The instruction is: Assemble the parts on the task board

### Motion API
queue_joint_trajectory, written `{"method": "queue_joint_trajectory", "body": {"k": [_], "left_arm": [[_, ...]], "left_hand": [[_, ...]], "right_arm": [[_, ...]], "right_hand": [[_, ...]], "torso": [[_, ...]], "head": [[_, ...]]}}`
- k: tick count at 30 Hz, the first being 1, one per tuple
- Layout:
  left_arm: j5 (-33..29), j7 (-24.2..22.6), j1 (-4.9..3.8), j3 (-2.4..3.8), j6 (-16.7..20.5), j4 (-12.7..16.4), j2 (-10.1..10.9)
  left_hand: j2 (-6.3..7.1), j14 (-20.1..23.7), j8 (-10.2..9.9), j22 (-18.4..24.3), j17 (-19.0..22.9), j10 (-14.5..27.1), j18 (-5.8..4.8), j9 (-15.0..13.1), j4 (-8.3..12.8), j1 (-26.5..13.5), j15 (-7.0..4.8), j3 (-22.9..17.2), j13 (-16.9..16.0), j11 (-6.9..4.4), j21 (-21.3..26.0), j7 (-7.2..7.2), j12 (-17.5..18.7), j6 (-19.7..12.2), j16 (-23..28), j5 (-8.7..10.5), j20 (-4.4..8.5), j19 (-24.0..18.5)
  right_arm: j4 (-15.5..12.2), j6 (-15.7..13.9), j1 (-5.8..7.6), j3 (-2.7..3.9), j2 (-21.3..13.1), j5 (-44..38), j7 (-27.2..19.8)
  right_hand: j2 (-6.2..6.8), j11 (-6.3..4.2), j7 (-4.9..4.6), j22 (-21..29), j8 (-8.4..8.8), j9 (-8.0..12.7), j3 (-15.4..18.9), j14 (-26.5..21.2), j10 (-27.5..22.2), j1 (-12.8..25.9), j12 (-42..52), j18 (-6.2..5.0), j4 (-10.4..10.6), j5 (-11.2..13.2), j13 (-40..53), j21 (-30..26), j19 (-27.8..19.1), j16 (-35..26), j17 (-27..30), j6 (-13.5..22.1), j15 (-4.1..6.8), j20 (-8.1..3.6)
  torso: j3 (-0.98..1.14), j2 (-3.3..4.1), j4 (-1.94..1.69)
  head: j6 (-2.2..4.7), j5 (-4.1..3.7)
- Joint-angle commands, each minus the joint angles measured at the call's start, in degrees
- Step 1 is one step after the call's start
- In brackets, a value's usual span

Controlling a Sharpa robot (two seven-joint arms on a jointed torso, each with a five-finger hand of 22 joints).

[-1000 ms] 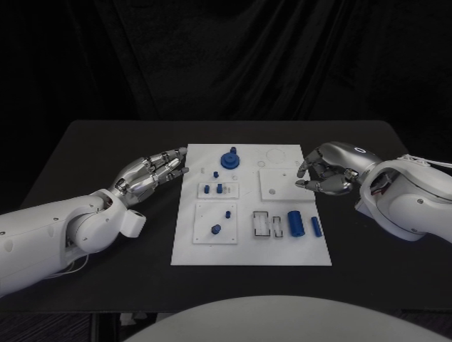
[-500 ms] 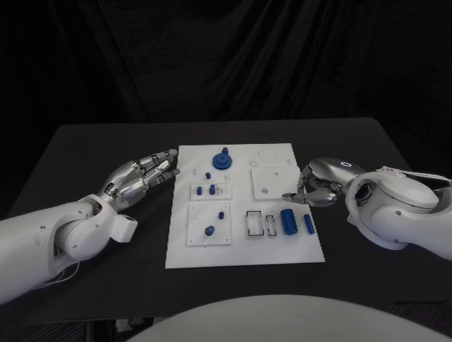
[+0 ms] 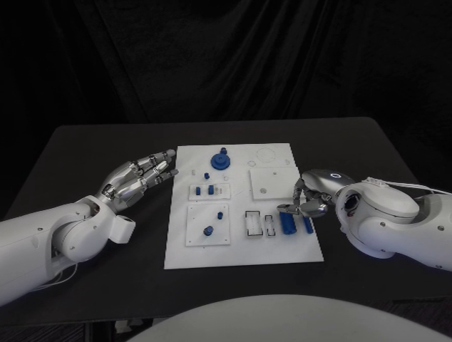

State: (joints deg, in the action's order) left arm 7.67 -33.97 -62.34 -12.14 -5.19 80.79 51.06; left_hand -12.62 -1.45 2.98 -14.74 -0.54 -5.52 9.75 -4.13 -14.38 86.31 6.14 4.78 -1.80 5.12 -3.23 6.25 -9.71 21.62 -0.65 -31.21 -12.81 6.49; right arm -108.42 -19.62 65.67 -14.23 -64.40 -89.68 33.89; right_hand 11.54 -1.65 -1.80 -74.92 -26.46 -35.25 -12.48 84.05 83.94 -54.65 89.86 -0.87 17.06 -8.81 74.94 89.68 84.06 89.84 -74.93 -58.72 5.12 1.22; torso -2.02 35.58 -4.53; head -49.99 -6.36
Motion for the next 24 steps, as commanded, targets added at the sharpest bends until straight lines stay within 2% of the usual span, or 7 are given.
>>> {"method": "queue_joint_trajectory", "body": {"k": [1,7,12,24], "left_arm": [[-0.3,-1.1,0.12,0.06,-0.6,0.1,0.0],[-0.3,-0.9,0.16,0.06,-0.8,-0.1,-0.1],[-0.3,-0.9,0.28,0.06,-0.9,-0.1,-0.2],[-0.3,-0.7,0.69,0.06,-1.2,-0.3,-0.2]], "left_hand": [[-0.1,-0.1,0.4,-0.1,0.0,-0.2,0.62,-0.1,-0.2,-0.4,0.05,0.0,-0.1,0.38,0.0,0.01,-0.4,0.3,0.0,-0.15,0.05,0.3],[-0.1,-0.1,0.4,-0.1,0.0,-0.2,0.62,-0.1,-0.2,-0.4,0.05,0.0,-0.1,0.38,0.0,0.01,-0.4,0.3,0.0,-0.15,0.05,0.3],[-0.09,-0.2,0.4,-0.2,0.0,-0.2,0.62,-0.1,-0.2,-0.3,0.21,-0.1,-0.1,0.45,-0.1,0.05,-0.4,0.3,0.0,-0.18,-0.04,0.4],[-0.08,-0.2,0.4,-0.3,0.0,-0.2,0.61,-0.1,-0.2,-0.2,0.3,-0.3,-0.1,0.46,-0.1,0.08,-0.4,0.2,-0.1,-0.21,-0.09,0.5]], "right_arm": [[0.4,1.4,-0.75,0.02,0.3,-2.0,2.2],[1.2,3.2,-1.52,0.02,1.2,-3.1,3.0],[1.6,4.0,-2.17,0.02,1.9,-3.9,3.3],[2.8,5.1,-3.38,0.03,3.6,-4.3,3.2]], "right_hand": [[0.05,-0.35,0.12,-14.9,0.29,-0.1,0.3,6.0,6.1,0.6,0.1,0.71,0.0,0.3,15.1,-0.3,5.7,0.2,-15.1,-0.4,0.39,-0.36],[0.29,-0.37,0.13,-14.8,0.59,-0.4,0.6,6.0,6.1,1.7,0.1,0.66,0.1,0.8,15.1,-0.5,5.6,0.2,-15.1,-0.5,0.37,-0.35],[0.69,-0.44,0.25,-14.8,0.86,-1.1,1.0,6.0,6.1,4.5,0.1,0.68,0.1,0.5,15.1,-0.4,5.6,0.2,-15.1,-1.2,0.42,-0.35],[0.81,-0.62,0.45,-14.7,0.92,-1.6,0.7,6.0,6.1,3.8,0.1,0.61,0.0,-0.1,15.1,-0.6,5.5,0.2,-15.1,-1.8,0.55,-0.44]], "torso": [[0.01,-0.01,-0.01],[-0.01,-0.02,-0.01],[-0.02,-0.03,-0.01],[0.0,-0.01,-0.01]], "head": [[-0.01,-0.08],[-0.01,-0.13],[-0.01,-0.14],[-0.01,-0.1]]}}
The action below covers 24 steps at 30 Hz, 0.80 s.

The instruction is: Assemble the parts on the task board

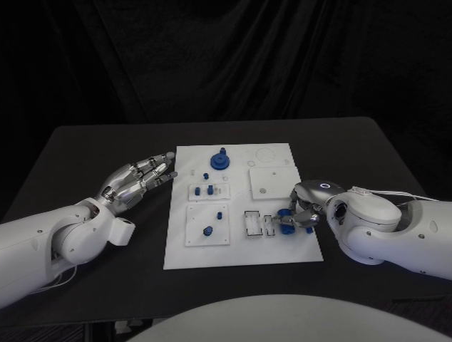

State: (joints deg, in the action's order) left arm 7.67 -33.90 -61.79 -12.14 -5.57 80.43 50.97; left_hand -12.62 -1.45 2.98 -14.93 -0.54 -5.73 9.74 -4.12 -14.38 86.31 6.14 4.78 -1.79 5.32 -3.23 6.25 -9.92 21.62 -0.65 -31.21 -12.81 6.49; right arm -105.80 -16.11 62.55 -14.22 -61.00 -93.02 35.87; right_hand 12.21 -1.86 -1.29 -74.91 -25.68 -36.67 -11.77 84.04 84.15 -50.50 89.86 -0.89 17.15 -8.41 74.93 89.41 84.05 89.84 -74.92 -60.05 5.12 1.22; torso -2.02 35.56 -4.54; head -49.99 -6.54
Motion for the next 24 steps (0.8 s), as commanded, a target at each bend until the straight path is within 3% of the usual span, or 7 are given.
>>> {"method": "queue_joint_trajectory", "body": {"k": [1,3,8,15,18,20,24], "left_arm": [[-0.3,-0.8,0.17,0.06,-0.8,0.1,-0.1],[-0.3,-0.8,0.26,0.06,-0.9,0.1,-0.1],[-0.3,-0.8,0.45,0.06,-0.9,0.0,0.0],[-0.3,-0.7,0.67,0.06,-1.0,0.0,0.0],[-0.3,-0.7,0.73,0.06,-1.0,0.0,0.0],[-0.3,-0.7,0.76,0.06,-1.0,0.0,0.0],[-0.3,-0.7,0.84,0.06,-1.0,0.1,0.1]], "left_hand": [[-0.08,-0.2,0.4,-0.1,0.0,0.0,0.62,-0.1,-0.2,-0.2,0.3,-0.3,-0.1,0.26,-0.1,0.08,-0.2,0.2,-0.1,-0.21,-0.08,0.5],[-0.07,-0.2,0.4,0.0,0.0,0.1,0.62,-0.1,-0.2,-0.2,0.32,-0.3,-0.1,0.27,-0.1,0.08,-0.2,0.2,-0.1,-0.22,-0.1,0.5],[-0.07,-0.2,0.4,0.0,0.0,0.1,0.62,-0.1,-0.2,-0.2,0.32,-0.3,-0.1,0.27,-0.1,0.08,-0.2,0.2,-0.1,-0.22,-0.1,0.5],[-0.07,-0.2,0.3,-0.1,0.0,0.1,0.61,-0.1,-0.2,-0.2,0.34,-0.3,-0.1,0.28,-0.1,0.09,-0.2,0.1,-0.1,-0.23,-0.11,0.5],[-0.06,-0.2,0.3,-0.1,0.0,0.1,0.61,-0.1,-0.2,-0.1,0.37,-0.4,-0.1,0.29,-0.1,0.1,-0.2,0.1,-0.1,-0.25,-0.13,0.6],[-0.06,-0.2,0.3,-0.1,0.0,0.1,0.61,-0.1,-0.2,-0.1,0.37,-0.4,-0.1,0.29,-0.1,0.1,-0.2,0.1,-0.1,-0.25,-0.13,0.6],[-0.06,-0.2,0.3,-0.1,0.0,0.1,0.61,-0.1,-0.2,-0.1,0.37,-0.4,-0.1,0.29,-0.1,0.1,-0.2,0.1,-0.1,-0.25,-0.13,0.6]], "right_arm": [[0.3,1.9,-0.31,0.02,0.3,-1.0,1.3],[0.5,2.7,-0.41,0.02,0.5,-1.0,1.3],[0.7,3.6,-0.53,0.02,0.8,-1.0,1.5],[0.7,3.6,-0.58,0.02,0.9,-0.8,1.7],[0.7,2.3,-0.59,0.02,0.8,0.8,1.2],[0.6,1.1,-0.59,0.02,0.8,2.2,0.7],[0.0,-3.9,-0.59,0.03,0.4,4.9,-1.3]], "right_hand": [[0.14,-0.44,-0.04,-14.7,0.19,-0.3,0.0,6.0,5.9,-0.6,0.1,0.62,-0.1,-0.7,15.1,-0.4,5.5,0.2,-15.1,-0.5,0.57,-0.46],[0.18,-0.51,0.01,-14.7,0.32,-0.5,0.0,6.0,5.9,-0.9,0.1,0.58,-0.1,-1.2,15.1,-0.5,5.4,0.2,-15.1,-0.4,0.56,-0.47],[-1.09,-0.92,0.46,-14.6,0.83,-2.1,-2.1,6.0,5.9,-6.0,0.1,0.55,-0.3,-11.9,15.1,-0.6,5.3,0.2,-15.1,-0.9,0.93,-0.76],[-1.04,-1.09,0.61,-14.6,1.46,-4.2,-3.9,6.0,5.9,-11.6,0.1,0.53,-0.6,-20.9,15.1,-0.7,5.3,0.2,-15.1,-0.3,1.07,-0.94],[-0.97,-1.29,0.85,-14.6,1.27,-5.4,-5.0,6.0,5.9,-13.5,0.1,0.55,-1.1,-24.9,15.1,-0.6,5.3,0.2,-15.1,-0.1,1.23,-1.05],[-0.93,-1.36,0.92,-14.7,1.05,-6.1,-5.4,6.0,5.9,-13.9,0.1,0.59,-1.1,-26.1,15.1,-0.5,5.4,0.2,-15.1,-0.1,1.27,-1.1],[-0.89,-1.72,1.29,-14.8,0.1,-8.4,-7.1,6.0,5.9,-14.6,0.1,0.7,-1.4,-30.6,15.1,-0.1,5.6,0.2,-15.1,0.0,1.51,-1.31]], "torso": [[0.01,0.02,0.0],[0.0,0.01,0.03],[-0.01,-0.02,-0.01],[0.0,-0.01,0.0],[-0.02,-0.01,-0.01],[-0.02,-0.01,-0.03],[-0.02,-0.03,0.02]], "head": [[-0.01,0.12],[-0.01,0.22],[-0.01,0.16],[-0.01,0.18],[-0.01,0.25],[-0.01,0.31],[-0.01,0.5]]}}
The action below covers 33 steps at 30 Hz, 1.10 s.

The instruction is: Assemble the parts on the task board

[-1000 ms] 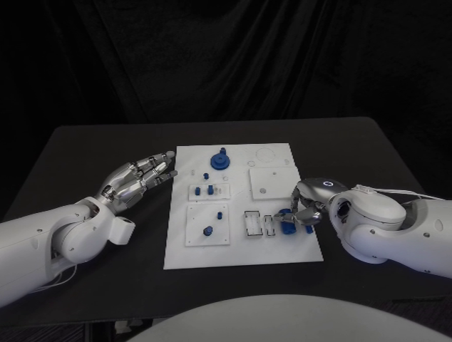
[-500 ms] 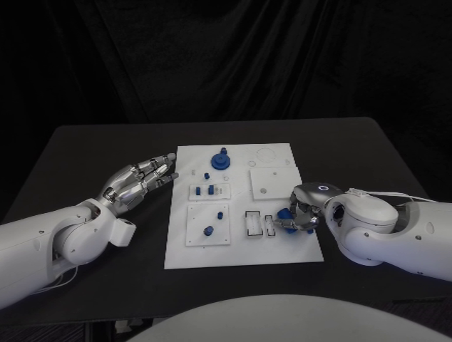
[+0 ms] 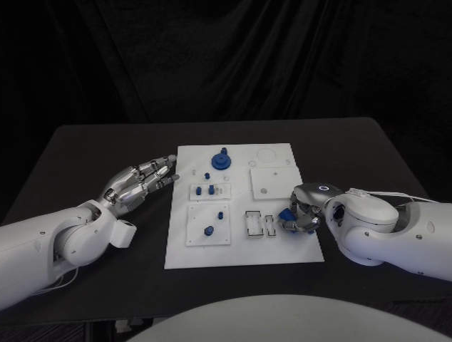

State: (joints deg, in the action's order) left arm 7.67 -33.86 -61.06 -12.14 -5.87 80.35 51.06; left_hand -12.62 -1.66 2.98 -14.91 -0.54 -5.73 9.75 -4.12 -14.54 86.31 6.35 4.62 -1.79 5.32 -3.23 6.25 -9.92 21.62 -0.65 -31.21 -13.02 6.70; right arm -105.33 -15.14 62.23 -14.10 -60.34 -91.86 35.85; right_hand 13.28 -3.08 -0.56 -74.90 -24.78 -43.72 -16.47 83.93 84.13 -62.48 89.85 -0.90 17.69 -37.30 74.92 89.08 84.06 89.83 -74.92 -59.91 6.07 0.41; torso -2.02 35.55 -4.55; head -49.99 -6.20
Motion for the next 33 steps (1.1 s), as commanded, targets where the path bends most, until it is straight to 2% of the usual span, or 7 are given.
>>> {"method": "queue_joint_trajectory", "body": {"k": [1,8,14,19,25,27,33], "left_arm": [[-0.3,-0.8,0.13,0.06,-0.7,0.2,0.0],[-0.3,-0.7,0.19,0.06,-0.6,0.3,0.1],[-0.3,-0.7,0.21,0.06,-0.4,0.4,0.1],[-0.3,-0.7,0.21,0.06,-0.3,0.6,-0.1],[-0.3,-0.6,0.21,0.06,-0.3,0.6,-0.1],[-0.3,-0.6,0.21,0.06,-0.3,0.5,-0.3],[-0.3,-0.6,0.21,0.06,-0.5,0.4,-0.5]], "left_hand": [[-0.07,0.0,0.3,0.0,0.0,0.1,0.6,-0.1,0.0,-0.1,0.19,-0.3,-0.1,0.3,-0.1,0.11,-0.2,0.1,-0.1,-0.28,0.06,0.3],[-0.07,0.0,0.3,0.0,0.0,0.1,0.6,-0.1,0.0,-0.1,0.19,-0.3,-0.1,0.3,-0.1,0.11,-0.2,0.1,-0.1,-0.28,0.06,0.3],[-0.07,-0.1,0.3,-0.1,0.0,0.1,0.59,-0.1,0.1,0.0,0.22,-0.4,-0.1,0.32,-0.2,0.12,-0.2,0.2,-0.1,-0.31,0.03,0.4],[-0.06,-0.1,0.4,-0.1,0.0,0.0,0.59,-0.1,0.1,0.0,0.22,-0.4,-0.1,0.32,-0.2,0.12,-0.3,0.2,-0.1,-0.26,0.02,0.4],[-0.05,-0.1,0.4,-0.2,0.0,0.0,0.59,-0.1,0.1,0.0,0.23,-0.4,-0.1,0.33,-0.2,0.12,-0.3,0.3,-0.1,-0.25,0.01,0.5],[-0.04,-0.1,0.4,-0.1,0.0,0.0,0.59,-0.1,0.1,0.0,0.23,-0.4,-0.1,0.33,-0.2,0.12,-0.3,0.2,-0.1,-0.25,0.01,0.5],[-0.04,-0.1,0.4,-0.1,0.0,0.0,0.59,-0.1,0.1,0.0,0.23,-0.4,-0.1,0.33,-0.2,0.12,-0.3,0.2,-0.1,-0.26,0.01,0.5]], "right_arm": [[-0.7,-5.9,-0.27,-0.09,-0.4,4.0,-1.6],[-3.7,-13.6,-0.02,0.04,-1.7,8.2,-3.9],[-5.7,-16.7,0.65,0.14,-1.9,11.6,-4.1],[-6.0,-17.2,0.83,0.15,-1.2,15.7,-4.3],[-5.1,-16.5,0.85,0.14,0.8,17.6,-4.1],[-4.7,-16.0,0.81,0.13,1.5,17.8,-4.0],[-3.3,-14.8,0.51,0.12,3.1,18.0,-3.6]], "right_hand": [[-1.71,-0.74,0.8,-14.8,-1.25,-2.4,-3.1,6.1,5.9,-2.9,0.1,0.7,-2.2,-3.7,15.1,0.2,5.6,0.2,-15.1,-0.2,0.74,-0.65],[-1.32,-1.06,1.11,-14.9,-2.0,-4.3,-4.5,6.1,5.9,-2.7,0.1,0.77,-2.5,-6.1,15.1,0.5,5.7,0.2,-15.1,-0.3,1.03,-0.94],[-1.13,-1.1,1.14,-14.9,-2.19,-5.5,-4.3,6.1,5.9,-0.8,0.1,0.73,-1.6,-3.7,15.1,0.4,5.6,0.2,-15.1,-0.4,1.1,-1.06],[-1.3,-1.16,1.21,-14.5,-2.07,-6.0,-4.0,6.1,5.9,0.1,0.1,0.41,-1.4,-2.0,15.1,-0.7,5.0,0.2,-15.1,-0.6,1.15,-1.09],[-1.88,-1.13,1.16,-14.5,-1.63,-6.6,-3.3,6.1,5.9,1.3,0.1,0.41,-1.2,1.2,15.1,-0.7,5.0,0.2,-15.1,-0.7,1.14,-1.1],[-2.14,-1.07,1.08,-14.4,-1.36,-6.7,-3.1,6.1,5.9,1.8,0.1,0.38,-1.1,2.4,15.1,-0.8,5.0,0.2,-15.1,-0.6,1.1,-1.08],[-2.66,-0.84,0.82,-14.2,-0.58,-7.1,-2.2,6.1,5.9,2.7,0.1,0.26,-1.1,6.1,15.1,-1.3,4.7,0.2,-15.1,-0.3,0.92,-0.93]], "torso": [[-0.03,-0.01,0.04],[-0.02,0.01,0.03],[0.02,0.02,0.03],[-0.03,-0.01,0.0],[-0.16,0.02,-0.28],[-0.12,0.06,-0.14],[-0.11,0.16,-0.35]], "head": [[-0.01,0.23],[-0.01,0.57],[-0.01,0.74],[-0.01,0.9],[-0.01,0.44],[-0.01,0.56],[-0.01,0.58]]}}
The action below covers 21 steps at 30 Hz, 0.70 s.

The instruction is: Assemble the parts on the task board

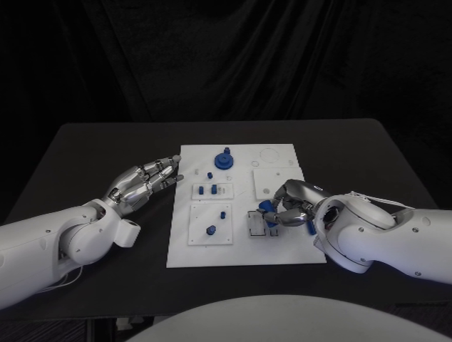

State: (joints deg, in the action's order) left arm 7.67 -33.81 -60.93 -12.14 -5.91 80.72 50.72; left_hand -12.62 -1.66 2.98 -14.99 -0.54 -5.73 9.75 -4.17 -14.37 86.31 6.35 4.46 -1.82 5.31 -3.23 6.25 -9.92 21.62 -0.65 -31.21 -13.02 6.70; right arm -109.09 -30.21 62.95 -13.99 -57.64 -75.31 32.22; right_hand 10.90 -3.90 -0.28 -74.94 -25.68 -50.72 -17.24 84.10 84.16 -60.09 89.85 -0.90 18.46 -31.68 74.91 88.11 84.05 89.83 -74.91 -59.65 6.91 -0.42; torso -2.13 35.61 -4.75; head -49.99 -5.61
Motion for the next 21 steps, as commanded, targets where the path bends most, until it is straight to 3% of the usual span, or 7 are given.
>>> {"method": "queue_joint_trajectory", "body": {"k": [1,5,8,13,14,16,21], "left_arm": [[-0.3,-0.7,0.08,0.06,-0.5,0.0,-0.1],[-0.3,-0.7,0.08,0.06,-0.5,-0.1,-0.1],[-0.3,-0.7,0.08,0.06,-0.5,-0.2,-0.2],[-0.3,-0.7,0.09,0.06,-0.7,-0.3,-0.4],[-0.3,-0.7,0.09,0.06,-0.7,-0.4,-0.4],[-0.3,-0.7,0.09,0.06,-0.7,-0.4,-0.4],[-0.3,-0.7,0.09,0.06,-0.8,-0.6,-0.5]], "left_hand": [[-0.04,-0.1,0.4,0.0,0.0,0.0,0.59,-0.1,-0.1,0.0,0.23,-0.3,-0.1,0.34,-0.2,0.12,-0.3,0.2,-0.1,-0.26,0.01,0.5],[-0.04,-0.1,0.4,0.0,0.0,0.0,0.59,-0.1,-0.1,0.0,0.23,-0.3,-0.1,0.34,-0.2,0.12,-0.3,0.2,-0.1,-0.26,0.01,0.5],[-0.04,-0.1,0.3,0.0,0.0,0.1,0.59,0.0,-0.1,0.0,0.25,-0.4,-0.1,0.34,-0.2,0.13,-0.2,0.1,-0.1,-0.31,-0.01,0.5],[-0.04,-0.1,0.3,0.0,0.0,0.1,0.59,0.0,-0.1,0.1,0.25,-0.4,-0.1,0.34,-0.2,0.13,-0.2,0.1,-0.1,-0.32,-0.01,0.4],[-0.04,-0.1,0.3,0.0,0.0,0.1,0.59,0.0,-0.1,0.1,0.25,-0.4,-0.1,0.34,-0.2,0.13,-0.2,0.1,-0.1,-0.32,-0.01,0.4],[-0.04,-0.1,0.3,0.0,0.0,0.1,0.59,0.0,-0.1,0.1,0.25,-0.4,-0.1,0.34,-0.2,0.13,-0.2,0.1,-0.1,-0.32,-0.01,0.4],[-0.04,-0.1,0.3,0.0,0.0,0.1,0.59,0.0,-0.1,0.1,0.25,-0.4,-0.1,0.34,-0.2,0.13,-0.2,0.1,-0.1,-0.32,-0.01,0.4]], "right_arm": [[0.6,0.4,-0.29,0.01,0.7,1.5,0.0],[1.2,0.5,-0.49,0.0,1.4,1.5,0.0],[1.6,0.7,-0.57,0.0,1.9,1.5,0.0],[2.2,1.3,-0.62,0.01,2.4,1.5,0.3],[2.3,1.6,-0.63,0.01,2.4,1.4,0.4],[2.4,1.8,-0.63,0.01,2.5,1.3,0.5],[2.5,2.2,-0.65,0.0,2.7,1.2,0.4]], "right_hand": [[-0.48,0.05,0.45,-14.2,0.55,-0.2,-1.0,5.9,5.8,0.7,0.1,0.24,-1.8,2.1,15.1,-0.3,4.7,0.2,-15.1,-0.6,0.02,-0.04],[-0.91,0.15,0.34,-14.1,0.98,-0.4,-0.3,5.9,5.8,1.4,0.1,0.22,-1.7,4.2,15.1,-0.4,4.7,0.2,-15.1,-0.7,-0.07,0.07],[-1.2,0.24,0.24,-14.1,1.38,-0.5,0.4,5.9,5.8,2.2,0.1,0.2,-1.6,6.0,15.1,-0.5,4.6,0.2,-15.1,-0.7,-0.16,0.15],[-1.57,0.42,0.06,-14.1,1.98,-0.6,1.8,5.9,5.8,4.1,0.1,0.17,-1.6,9.2,15.1,-0.6,4.6,0.2,-15.1,-0.9,-0.3,0.28],[-2.71,0.62,-0.13,-14.0,2.5,-0.9,4.4,5.9,5.8,6.4,0.1,0.13,-1.7,7.7,15.1,-0.8,4.5,0.2,-15.1,-0.7,-0.46,0.49],[-2.82,0.67,-0.22,-14.0,2.65,-1.0,5.2,5.9,5.8,6.7,0.1,0.13,-1.7,7.7,15.1,-0.7,4.5,0.2,-15.1,-0.6,-0.52,0.47],[-3.66,0.76,-0.31,-14.0,3.1,-1.5,8.8,5.9,5.8,7.9,0.1,0.11,-1.6,11.3,15.1,-0.8,4.5,0.2,-15.1,-0.7,-0.61,0.6]], "torso": [[0.01,0.07,-0.1],[0.0,0.01,0.23],[0.02,0.0,0.07],[0.04,0.01,0.12],[0.04,0.0,0.11],[0.05,-0.01,0.13],[0.06,0.0,0.15]], "head": [[-0.01,0.03],[-0.01,0.38],[-0.01,0.23],[-0.01,0.25],[-0.01,0.24],[-0.01,0.27],[-0.01,0.34]]}}
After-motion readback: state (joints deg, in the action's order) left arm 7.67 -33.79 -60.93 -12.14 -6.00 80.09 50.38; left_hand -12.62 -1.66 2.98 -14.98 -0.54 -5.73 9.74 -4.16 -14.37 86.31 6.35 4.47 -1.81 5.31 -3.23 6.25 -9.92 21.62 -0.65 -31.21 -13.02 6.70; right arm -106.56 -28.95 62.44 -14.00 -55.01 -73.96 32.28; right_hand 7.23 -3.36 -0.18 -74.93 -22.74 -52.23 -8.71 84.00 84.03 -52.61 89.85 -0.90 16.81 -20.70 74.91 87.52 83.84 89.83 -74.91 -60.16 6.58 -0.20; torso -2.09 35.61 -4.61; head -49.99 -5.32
